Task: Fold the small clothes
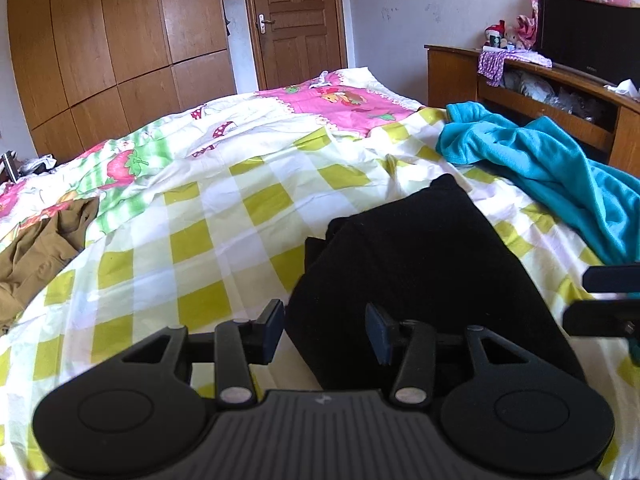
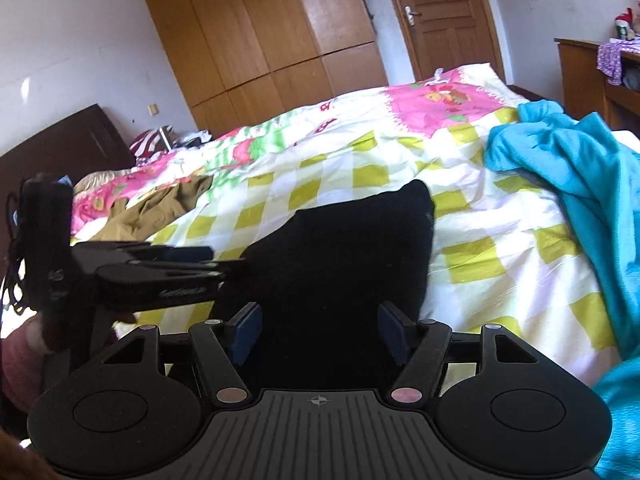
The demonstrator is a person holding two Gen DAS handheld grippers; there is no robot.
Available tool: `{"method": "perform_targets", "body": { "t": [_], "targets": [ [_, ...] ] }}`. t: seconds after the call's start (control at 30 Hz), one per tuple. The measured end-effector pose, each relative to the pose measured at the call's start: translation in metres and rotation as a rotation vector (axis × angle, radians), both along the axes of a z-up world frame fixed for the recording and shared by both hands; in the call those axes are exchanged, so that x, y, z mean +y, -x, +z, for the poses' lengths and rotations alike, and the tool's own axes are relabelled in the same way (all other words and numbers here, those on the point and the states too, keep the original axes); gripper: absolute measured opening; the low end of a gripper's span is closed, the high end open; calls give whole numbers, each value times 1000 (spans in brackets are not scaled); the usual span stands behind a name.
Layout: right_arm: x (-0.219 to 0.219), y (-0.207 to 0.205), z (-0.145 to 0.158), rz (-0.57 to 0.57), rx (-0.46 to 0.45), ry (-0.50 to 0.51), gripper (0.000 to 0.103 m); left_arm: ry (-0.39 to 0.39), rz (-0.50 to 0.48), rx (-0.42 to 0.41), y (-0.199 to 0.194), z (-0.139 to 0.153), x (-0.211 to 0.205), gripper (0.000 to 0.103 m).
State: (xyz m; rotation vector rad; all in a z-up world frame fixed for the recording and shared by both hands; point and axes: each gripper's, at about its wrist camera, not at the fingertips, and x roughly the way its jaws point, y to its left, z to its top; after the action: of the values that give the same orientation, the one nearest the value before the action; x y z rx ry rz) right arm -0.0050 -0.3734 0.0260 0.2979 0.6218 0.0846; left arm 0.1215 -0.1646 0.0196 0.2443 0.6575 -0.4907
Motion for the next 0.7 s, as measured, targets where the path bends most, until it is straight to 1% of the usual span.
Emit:
{"method": "perform_targets", "body": {
  "t": [0.07, 0.13, 0.17, 0.2, 0.23, 0.3, 0.33, 0.4, 0.43, 0.47, 0.5, 0.53, 0.57, 0.63, 0.7],
  "targets": [
    [-11, -6, -10, -38, 25, -27, 68, 14, -23, 28, 15, -8, 0, 60],
    [-18, -16, -21, -69, 34, -59, 70, -6, -43, 51, 24, -23, -3, 60],
    [-20, -22, -26, -84, 35, -66, 72, -30, -46, 37, 28, -30, -5, 60],
    [-22, -29, -31, -96, 42, -78, 73, -36, -50, 22, 30, -33, -5, 60],
    [-23, -36, -36, -88, 48, -107, 74, -22, -53, 23, 30, -33, -4, 60],
    [-22, -53, -48, -53, 80, -186, 75, 8, -47, 51, 23, -32, -1, 61],
    [-18, -59, -51, -71, 85, -180, 80, 17, -41, 60, 20, -33, 0, 63],
    [-11, -72, -55, -78, 106, -156, 80, 29, -26, 76, 15, -38, -1, 63],
    [-9, -75, -54, -82, 113, -145, 74, 30, -26, 75, 15, -39, -3, 61],
    [-11, -76, -52, -86, 121, -136, 59, 31, -26, 71, 16, -39, -6, 61],
    [-18, -75, -49, -87, 129, -154, 55, 35, -30, 71, 15, -38, -10, 61],
    [-26, -73, -47, -84, 133, -174, 48, 44, -40, 73, 15, -37, -16, 60],
    [-35, -71, -45, -84, 138, -177, 44, 57, -53, 77, 14, -36, -22, 60],
    [-50, -67, -41, -92, 145, -159, 42, 91, -88, 94, 13, -33, -39, 60],
    [-67, -63, -34, -112, 153, -155, 42, 113, -132, 90, 16, -31, -61, 60]
  ]
}}
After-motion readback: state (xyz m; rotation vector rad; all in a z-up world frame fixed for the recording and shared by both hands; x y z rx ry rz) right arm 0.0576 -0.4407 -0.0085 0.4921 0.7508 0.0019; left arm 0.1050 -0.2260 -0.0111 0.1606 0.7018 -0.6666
